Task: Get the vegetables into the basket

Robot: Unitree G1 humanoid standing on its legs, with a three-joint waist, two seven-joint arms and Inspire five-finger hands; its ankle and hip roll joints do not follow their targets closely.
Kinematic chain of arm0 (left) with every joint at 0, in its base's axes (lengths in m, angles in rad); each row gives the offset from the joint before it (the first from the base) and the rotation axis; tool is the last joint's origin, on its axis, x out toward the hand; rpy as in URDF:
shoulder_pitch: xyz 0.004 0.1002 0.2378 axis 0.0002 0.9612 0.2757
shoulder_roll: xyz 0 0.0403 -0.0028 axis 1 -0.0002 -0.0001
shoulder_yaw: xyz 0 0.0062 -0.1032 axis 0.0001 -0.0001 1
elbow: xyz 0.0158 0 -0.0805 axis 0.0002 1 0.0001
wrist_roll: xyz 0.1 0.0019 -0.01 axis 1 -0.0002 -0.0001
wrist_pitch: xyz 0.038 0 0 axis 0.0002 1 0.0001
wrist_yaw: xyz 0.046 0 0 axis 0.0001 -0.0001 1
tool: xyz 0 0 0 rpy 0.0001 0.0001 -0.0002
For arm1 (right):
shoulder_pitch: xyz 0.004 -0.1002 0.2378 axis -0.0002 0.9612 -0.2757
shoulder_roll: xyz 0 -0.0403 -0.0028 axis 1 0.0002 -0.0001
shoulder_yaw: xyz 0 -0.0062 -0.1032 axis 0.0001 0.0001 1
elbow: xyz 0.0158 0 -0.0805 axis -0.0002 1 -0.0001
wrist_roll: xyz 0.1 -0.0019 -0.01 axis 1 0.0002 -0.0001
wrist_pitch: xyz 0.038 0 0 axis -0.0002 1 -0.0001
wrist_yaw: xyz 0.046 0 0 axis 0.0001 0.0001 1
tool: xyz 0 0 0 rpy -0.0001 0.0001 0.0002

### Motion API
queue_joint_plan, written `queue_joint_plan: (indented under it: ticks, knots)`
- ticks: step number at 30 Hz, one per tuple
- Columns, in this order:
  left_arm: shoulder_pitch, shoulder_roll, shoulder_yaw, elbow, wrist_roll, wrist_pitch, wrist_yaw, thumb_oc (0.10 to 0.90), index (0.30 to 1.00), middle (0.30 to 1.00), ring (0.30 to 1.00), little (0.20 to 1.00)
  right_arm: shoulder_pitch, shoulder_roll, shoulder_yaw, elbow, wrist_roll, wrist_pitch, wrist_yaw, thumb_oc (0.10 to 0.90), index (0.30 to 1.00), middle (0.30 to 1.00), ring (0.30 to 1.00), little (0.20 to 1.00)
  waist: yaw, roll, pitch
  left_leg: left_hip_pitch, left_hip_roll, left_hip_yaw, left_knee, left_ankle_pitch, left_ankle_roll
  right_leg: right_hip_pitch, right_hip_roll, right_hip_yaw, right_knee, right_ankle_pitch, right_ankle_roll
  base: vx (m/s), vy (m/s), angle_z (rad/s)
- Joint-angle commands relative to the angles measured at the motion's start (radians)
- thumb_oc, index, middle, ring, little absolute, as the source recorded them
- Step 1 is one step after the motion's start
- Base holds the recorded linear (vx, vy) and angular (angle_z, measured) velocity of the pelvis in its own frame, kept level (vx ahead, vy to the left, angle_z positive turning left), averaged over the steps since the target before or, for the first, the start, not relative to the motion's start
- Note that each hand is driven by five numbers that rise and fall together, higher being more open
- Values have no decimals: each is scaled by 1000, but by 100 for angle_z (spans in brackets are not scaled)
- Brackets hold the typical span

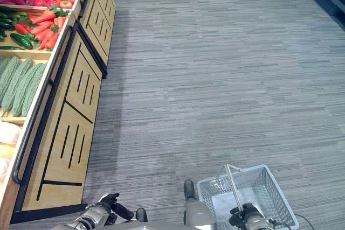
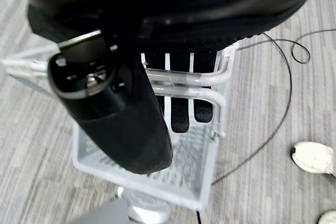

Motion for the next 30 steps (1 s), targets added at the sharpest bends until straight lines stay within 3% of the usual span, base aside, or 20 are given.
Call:
queue_joint_plan:
  ticks: [1,5,7,9,10,12,14,17,19,22,30]
  knots:
    - [5,30,-5,35,18,9,23,900,1000,1000,1000,1000,-11,13,23,28,26,-2,0,400,300,300,300,300,-5,-18,-2,-25,-89,-27,1,21,14,4,-30,75,108,-90,55,75,-105,4]
    - [8,24,-6,31,10,7,21,900,1000,1000,1000,1000,-5,10,20,30,32,-4,4,400,300,300,300,300,-12,-5,2,-5,-80,-34,24,25,5,14,-9,74,136,-125,36,50,-86,5]
    - [4,23,0,26,-11,6,27,900,1000,1000,1000,1000,-4,5,21,28,34,-7,5,400,300,300,300,300,-11,-8,17,-54,-81,-47,139,35,-9,23,-5,70,148,-135,21,-4,-147,12]
    - [-4,22,1,16,-29,5,29,900,1000,1000,1000,1000,2,2,21,29,34,-6,7,400,300,300,300,300,-9,-15,37,-119,-86,-51,283,98,-48,50,-2,60,152,-148,1,-16,-158,45]
    - [-15,24,-7,7,-34,5,28,900,1000,1000,1000,1000,6,-3,20,24,33,-7,8,400,300,300,300,300,-1,-29,55,-194,-83,-49,395,158,-78,63,-12,55,154,-146,-9,-37,-139,60]
    - [-20,22,-6,2,-46,7,33,900,1000,1000,1000,1000,5,-12,18,25,36,-5,4,400,300,300,300,300,6,-47,68,-258,-60,-30,446,173,-78,73,-23,51,155,-149,-15,-14,-86,46]
    - [-14,19,-2,4,-47,9,34,900,1000,1000,1000,1000,9,-14,21,33,34,0,4,400,300,300,300,300,13,-34,52,-256,-20,-17,315,155,-55,104,-21,54,118,-161,-4,155,61,19]
    - [3,11,-18,18,-19,10,29,900,1000,1000,1000,1000,14,-25,20,40,21,1,5,400,300,300,300,300,27,-15,40,-213,-11,-53,106,141,-34,120,-34,52,95,-169,23,188,112,-28]
    - [4,7,-19,22,-13,8,27,900,1000,1000,1000,1000,10,-20,24,42,11,1,6,400,300,300,300,300,19,0,23,-164,-14,-35,20,144,-31,120,-30,54,79,-165,30,84,99,27]
    - [11,12,-22,28,0,3,23,900,1000,1000,1000,1000,9,-5,9,45,28,-2,0,400,300,300,300,300,10,4,-9,-127,-20,4,1,131,-30,114,-35,59,70,-159,40,60,70,-47]
    - [13,29,-20,21,12,3,18,900,1000,1000,1000,1000,9,16,15,40,28,-1,4,400,300,300,300,300,11,-11,-11,-88,-36,28,1,101,-11,120,-51,75,97,-166,51,32,51,-17]
